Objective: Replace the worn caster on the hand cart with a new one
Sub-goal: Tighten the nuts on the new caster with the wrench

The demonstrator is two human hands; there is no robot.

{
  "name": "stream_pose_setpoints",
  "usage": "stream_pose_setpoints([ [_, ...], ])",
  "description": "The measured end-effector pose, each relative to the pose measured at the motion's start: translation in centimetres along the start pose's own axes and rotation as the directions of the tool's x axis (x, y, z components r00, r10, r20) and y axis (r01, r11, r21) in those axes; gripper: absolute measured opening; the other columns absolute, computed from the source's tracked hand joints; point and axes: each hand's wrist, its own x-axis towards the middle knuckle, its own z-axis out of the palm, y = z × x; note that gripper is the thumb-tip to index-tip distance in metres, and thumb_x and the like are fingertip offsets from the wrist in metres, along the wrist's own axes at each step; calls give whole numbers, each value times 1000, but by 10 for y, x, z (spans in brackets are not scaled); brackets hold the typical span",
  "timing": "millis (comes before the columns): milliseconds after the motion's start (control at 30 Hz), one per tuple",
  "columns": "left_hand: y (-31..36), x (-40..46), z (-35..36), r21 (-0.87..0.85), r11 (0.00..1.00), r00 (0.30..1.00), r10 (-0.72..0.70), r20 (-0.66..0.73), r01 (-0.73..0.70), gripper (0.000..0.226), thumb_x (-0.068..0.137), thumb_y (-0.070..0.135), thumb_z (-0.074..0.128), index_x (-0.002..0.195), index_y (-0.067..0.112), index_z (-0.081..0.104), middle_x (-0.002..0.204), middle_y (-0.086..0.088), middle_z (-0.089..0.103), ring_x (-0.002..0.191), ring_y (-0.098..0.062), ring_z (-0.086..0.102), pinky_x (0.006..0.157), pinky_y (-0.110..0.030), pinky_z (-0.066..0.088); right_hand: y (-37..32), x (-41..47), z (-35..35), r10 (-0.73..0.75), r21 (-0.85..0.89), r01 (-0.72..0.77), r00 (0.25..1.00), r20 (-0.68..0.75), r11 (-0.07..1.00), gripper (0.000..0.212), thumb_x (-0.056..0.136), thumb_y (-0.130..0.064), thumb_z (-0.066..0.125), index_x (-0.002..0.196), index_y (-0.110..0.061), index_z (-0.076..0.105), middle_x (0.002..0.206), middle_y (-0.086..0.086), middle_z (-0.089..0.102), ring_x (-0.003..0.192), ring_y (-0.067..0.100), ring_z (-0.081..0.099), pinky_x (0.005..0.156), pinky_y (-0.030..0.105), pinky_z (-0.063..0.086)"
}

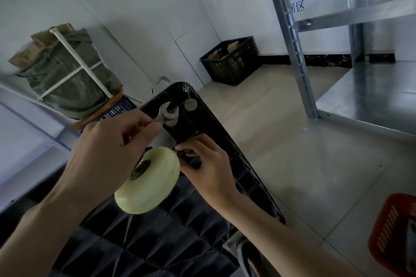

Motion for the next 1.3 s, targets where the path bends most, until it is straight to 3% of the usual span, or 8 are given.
stream_pose_setpoints([
  [367, -1, 0, 4, -18, 1000, 1000, 6, -11, -6, 19, 95, 46, 58, 81, 37, 66, 54, 5, 62, 52, -14, 58, 53, -32, 47, -4, -2, 7, -48, -74, 44, 997, -54, 996, 15, 87, -20, 79, 97, -10, 74, 98, -1, 68, 77, 9, 64, 66, 26, 56],
  [667, -5, 1, 7, -25, 1000, 999, 9, -40, -10, 19, 95, 48, 58, 83, 37, 67, 59, 12, 63, 56, -7, 58, 56, -29, 44, -2, -2, 13, -5, -63, 0, 996, -89, 998, 19, 88, -25, 77, 98, -11, 72, 96, -1, 67, 79, 11, 66, 66, 32, 58],
  [767, -6, 1, 8, -17, 1000, 999, 15, -41, -16, 19, 95, 50, 56, 85, 37, 68, 59, 12, 63, 56, -8, 60, 58, -33, 49, -3, -2, 13, -45, -73, 39, 996, -77, 997, 19, 90, -22, 74, 105, -11, 72, 97, -2, 65, 80, 9, 64, 68, 30, 57],
  [967, -5, -1, 9, -15, 1000, 999, 22, -43, -22, 20, 95, 49, 56, 84, 36, 67, 60, 15, 62, 57, -6, 59, 56, -27, 39, 3, -3, 9, -98, -20, 96, 993, -65, 995, 16, 89, -19, 76, 102, -8, 77, 93, 2, 68, 74, 6, 61, 67, 26, 57],
  [1300, -5, 0, 10, -15, 1000, 999, 25, -49, -25, 22, 94, 50, 54, 84, 35, 66, 63, 18, 63, 59, -5, 61, 57, -28, 42, 10, -6, 8, -120, -4, 120, 991, -61, 993, 16, 89, -11, 78, 104, -6, 76, 92, 2, 72, 77, 9, 66, 69, 26, 59],
])
